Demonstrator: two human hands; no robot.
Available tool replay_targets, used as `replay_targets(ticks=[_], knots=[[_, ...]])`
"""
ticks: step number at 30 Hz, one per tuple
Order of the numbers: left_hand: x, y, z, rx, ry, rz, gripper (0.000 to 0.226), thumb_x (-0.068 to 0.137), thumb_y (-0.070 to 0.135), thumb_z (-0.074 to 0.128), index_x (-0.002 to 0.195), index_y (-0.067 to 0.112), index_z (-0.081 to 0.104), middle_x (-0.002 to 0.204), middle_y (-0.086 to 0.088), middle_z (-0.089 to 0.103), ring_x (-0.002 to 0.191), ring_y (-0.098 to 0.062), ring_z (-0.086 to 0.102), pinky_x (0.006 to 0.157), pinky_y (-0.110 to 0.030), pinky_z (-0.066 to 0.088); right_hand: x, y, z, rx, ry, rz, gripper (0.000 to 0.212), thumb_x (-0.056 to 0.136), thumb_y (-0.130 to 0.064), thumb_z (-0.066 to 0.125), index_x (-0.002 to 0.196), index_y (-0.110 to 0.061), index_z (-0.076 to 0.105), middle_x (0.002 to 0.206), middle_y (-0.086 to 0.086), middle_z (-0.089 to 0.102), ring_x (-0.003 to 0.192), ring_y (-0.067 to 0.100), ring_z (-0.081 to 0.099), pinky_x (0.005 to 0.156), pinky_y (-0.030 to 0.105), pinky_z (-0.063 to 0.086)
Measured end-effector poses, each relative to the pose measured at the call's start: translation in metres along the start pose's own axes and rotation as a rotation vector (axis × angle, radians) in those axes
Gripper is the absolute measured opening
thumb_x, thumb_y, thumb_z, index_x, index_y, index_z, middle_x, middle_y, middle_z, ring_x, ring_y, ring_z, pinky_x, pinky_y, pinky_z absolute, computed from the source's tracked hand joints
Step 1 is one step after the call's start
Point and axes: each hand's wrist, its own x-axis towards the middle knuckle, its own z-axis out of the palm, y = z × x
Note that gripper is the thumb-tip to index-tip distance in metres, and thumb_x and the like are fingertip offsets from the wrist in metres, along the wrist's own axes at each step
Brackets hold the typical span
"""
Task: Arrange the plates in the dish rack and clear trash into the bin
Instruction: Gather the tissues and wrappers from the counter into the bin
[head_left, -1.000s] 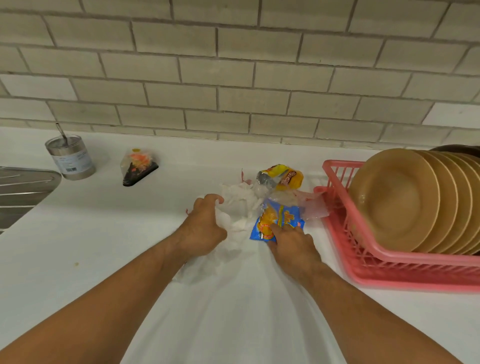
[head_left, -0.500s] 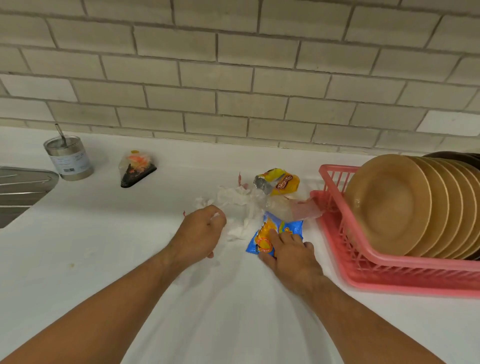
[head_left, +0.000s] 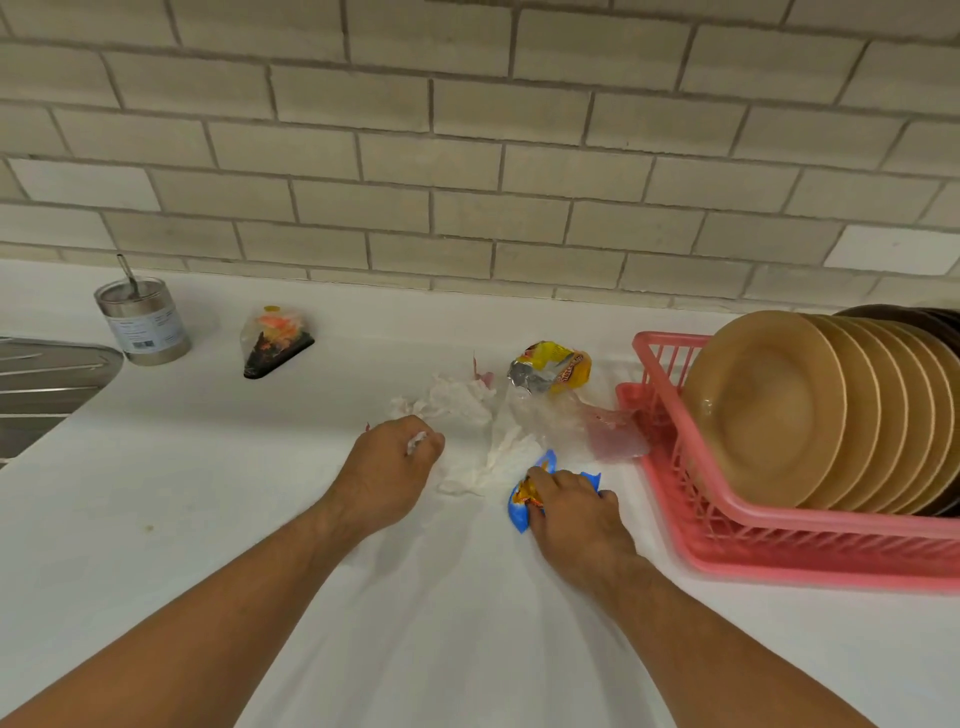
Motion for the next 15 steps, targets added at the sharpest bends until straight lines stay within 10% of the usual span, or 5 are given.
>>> replay_targets(ticks=[3,6,9,15], knots=[[-0.002,0.001,-0.001,-0.023,0.002,-0.005,0.021,0.097,0.033,0.049,0.092,0.02,0.064,0.086,0.002,0.065,0.076,-0.012,0.059,0.06,-0.019,0.04,-0.002,0.001,-0.002,-0.034,-0.045,0.048,0.042,0.096,-0.018,0.036,0.138,-0.019,0.036,0.125,-0.001,0.053,0.115,0.022,0.048,0.09,0.037,0.032],[-0.006,0.003,-0.003,-0.025,0.026,-0.001,0.014,0.09,0.033,0.06,0.088,0.02,0.064,0.086,0.004,0.064,0.078,-0.013,0.06,0.061,-0.019,0.043,-0.005,0.003,-0.005,-0.054,-0.036,0.024,0.016,0.096,-0.021,0.035,0.096,-0.018,0.05,0.104,0.001,0.059,0.095,0.022,0.051,0.083,0.034,0.035],[-0.006,0.001,-0.007,0.034,0.048,0.004,0.01,0.085,0.027,0.068,0.086,0.021,0.06,0.089,0.002,0.063,0.072,-0.015,0.061,0.054,-0.02,0.045,-0.011,0.008,-0.012,0.021,0.003,0.039,0.036,0.097,-0.037,0.039,0.065,-0.023,0.03,0.081,-0.002,0.049,0.083,0.02,0.043,0.07,0.031,0.033],[0.004,-0.011,-0.017,-0.359,-0.069,-0.134,0.028,0.091,-0.002,0.045,0.076,0.016,0.059,0.099,-0.019,0.067,0.055,-0.018,0.052,0.058,-0.031,0.048,-0.016,-0.003,-0.024,0.216,0.05,0.072,0.045,0.097,-0.047,0.045,0.063,-0.02,0.038,0.093,0.002,0.045,0.077,0.017,0.044,0.065,0.026,0.035]])
